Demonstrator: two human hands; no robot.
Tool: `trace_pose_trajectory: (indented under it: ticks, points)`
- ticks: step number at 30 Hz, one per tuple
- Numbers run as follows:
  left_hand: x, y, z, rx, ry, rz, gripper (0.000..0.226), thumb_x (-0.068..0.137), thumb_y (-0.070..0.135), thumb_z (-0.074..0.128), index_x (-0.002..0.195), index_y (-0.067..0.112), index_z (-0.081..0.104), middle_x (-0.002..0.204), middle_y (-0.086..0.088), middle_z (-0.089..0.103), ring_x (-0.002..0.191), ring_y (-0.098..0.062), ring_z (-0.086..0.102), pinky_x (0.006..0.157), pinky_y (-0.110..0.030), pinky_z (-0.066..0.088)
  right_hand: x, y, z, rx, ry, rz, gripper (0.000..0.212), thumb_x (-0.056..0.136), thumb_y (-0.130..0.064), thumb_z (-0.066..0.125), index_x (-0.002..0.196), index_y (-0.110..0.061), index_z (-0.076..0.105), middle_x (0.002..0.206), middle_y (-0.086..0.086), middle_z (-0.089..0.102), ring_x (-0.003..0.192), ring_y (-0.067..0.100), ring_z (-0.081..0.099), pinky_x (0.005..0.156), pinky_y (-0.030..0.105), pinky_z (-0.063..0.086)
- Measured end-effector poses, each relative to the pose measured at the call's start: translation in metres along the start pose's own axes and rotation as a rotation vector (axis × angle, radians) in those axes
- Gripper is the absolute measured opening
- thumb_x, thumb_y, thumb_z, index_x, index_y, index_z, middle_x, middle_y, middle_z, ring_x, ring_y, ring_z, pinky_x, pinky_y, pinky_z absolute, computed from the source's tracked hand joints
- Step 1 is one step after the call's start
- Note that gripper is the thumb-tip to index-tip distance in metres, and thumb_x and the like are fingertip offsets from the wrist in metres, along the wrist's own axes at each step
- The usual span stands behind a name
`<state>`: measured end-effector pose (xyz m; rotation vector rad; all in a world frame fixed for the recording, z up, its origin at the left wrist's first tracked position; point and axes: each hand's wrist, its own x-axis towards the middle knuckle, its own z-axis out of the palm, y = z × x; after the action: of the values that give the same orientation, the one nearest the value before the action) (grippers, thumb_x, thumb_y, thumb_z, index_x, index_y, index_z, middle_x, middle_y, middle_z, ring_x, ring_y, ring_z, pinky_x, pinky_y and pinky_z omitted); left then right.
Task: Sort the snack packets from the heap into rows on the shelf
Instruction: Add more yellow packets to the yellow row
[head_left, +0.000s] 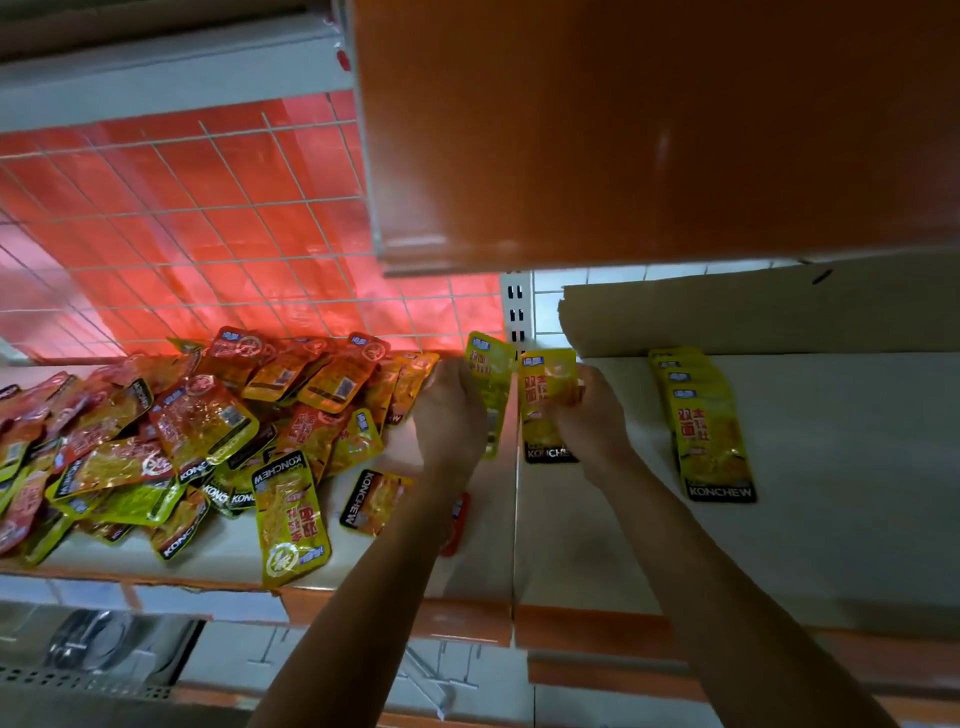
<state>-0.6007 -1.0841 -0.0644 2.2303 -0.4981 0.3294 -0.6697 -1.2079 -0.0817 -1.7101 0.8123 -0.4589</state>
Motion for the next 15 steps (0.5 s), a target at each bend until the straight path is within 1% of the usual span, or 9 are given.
trace_pose_trajectory:
  ticks: [1,3,5,7,9,11,12,14,15]
  points:
    - [0.0,0.006,0.004,-0.102,-0.037,-0.058,0.026,0.101,0.015,0.036,0.079,0.01,0.05,0.072,-0.014,0.053,0.075,-0.04,0.056,0.059,-0.038,0.027,-0.001,-0.001,-0.009,0.045,0.014,-0.003,0.042,0.073,-0.01,0.072,0.109,-0.025,0.057,0.086,-0.014,0.059,0.087,0.013,0.061,0.065,0.024,0.048]
    - [0.0,0.017,0.015,-0.273,-0.124,-0.215,0.03,0.1,0.017,0.037,0.073,0.013,0.048,0.076,-0.015,0.055,0.078,-0.037,0.055,0.066,-0.044,0.04,-0.003,-0.001,-0.027,0.108,0.017,-0.023,0.032,0.075,-0.006,0.066,0.096,-0.028,0.058,0.081,-0.011,0.062,0.081,0.013,0.063,0.063,0.026,0.05]
    - [-0.005,0.03,0.026,-0.395,-0.187,-0.337,0.029,0.098,0.022,0.038,0.082,0.01,0.06,0.089,-0.015,0.065,0.087,-0.035,0.061,0.081,-0.049,0.05,-0.006,-0.002,-0.045,0.159,-0.003,-0.052,0.032,0.074,-0.002,0.062,0.089,-0.031,0.06,0.079,-0.009,0.065,0.077,0.012,0.064,0.06,0.024,0.051]
    - [-0.012,0.044,0.035,-0.481,-0.223,-0.428,0.027,0.093,0.027,0.044,0.091,0.013,0.067,0.097,-0.013,0.07,0.094,-0.035,0.065,0.086,-0.052,0.052,-0.008,0.001,-0.062,0.156,-0.008,-0.062,0.034,0.074,-0.002,0.061,0.091,-0.032,0.061,0.079,-0.009,0.068,0.076,0.009,0.064,0.063,0.029,0.053]
    - [-0.019,0.057,0.043,-0.584,-0.248,-0.504,0.02,0.089,0.026,0.05,0.084,0.019,0.068,0.095,-0.009,0.071,0.091,-0.032,0.068,0.084,-0.051,0.055,-0.01,0.005,-0.079,0.141,0.018,-0.05,0.033,0.074,-0.001,0.061,0.088,-0.031,0.061,0.076,-0.01,0.069,0.074,0.008,0.065,0.066,0.033,0.053]
    - [-0.025,0.066,0.051,-0.691,-0.289,-0.55,0.019,0.091,0.017,0.053,0.079,0.021,0.067,0.093,-0.009,0.072,0.087,-0.031,0.069,0.08,-0.05,0.057,-0.011,0.011,-0.094,0.171,0.043,-0.016,0.034,0.071,0.001,0.064,0.092,-0.025,0.064,0.081,-0.004,0.071,0.079,0.017,0.068,0.07,0.037,0.057]
    - [-0.029,0.071,0.055,-0.736,-0.308,-0.554,0.019,0.091,0.014,0.053,0.08,0.021,0.067,0.091,-0.009,0.072,0.084,-0.029,0.07,0.076,-0.046,0.058,-0.011,0.014,-0.102,0.184,0.051,0.005,0.036,0.07,0.002,0.067,0.096,-0.023,0.065,0.084,-0.002,0.072,0.081,0.018,0.069,0.073,0.037,0.058]
    - [-0.035,0.081,0.06,-0.809,-0.315,-0.541,0.022,0.091,0.008,0.05,0.083,0.02,0.067,0.084,-0.005,0.071,0.072,-0.018,0.07,0.063,-0.034,0.058,-0.012,0.02,-0.116,0.173,0.064,0.031,0.036,0.07,0.001,0.069,0.095,-0.025,0.065,0.088,-0.002,0.072,0.085,0.019,0.069,0.08,0.043,0.057]
    - [-0.037,0.085,0.064,-0.829,-0.308,-0.542,0.022,0.091,0.006,0.05,0.086,0.02,0.066,0.083,-0.004,0.071,0.069,-0.015,0.069,0.06,-0.032,0.058,-0.013,0.023,-0.123,0.166,0.079,0.042,0.036,0.071,0.0,0.068,0.095,-0.026,0.065,0.089,-0.002,0.072,0.086,0.02,0.069,0.082,0.046,0.056]
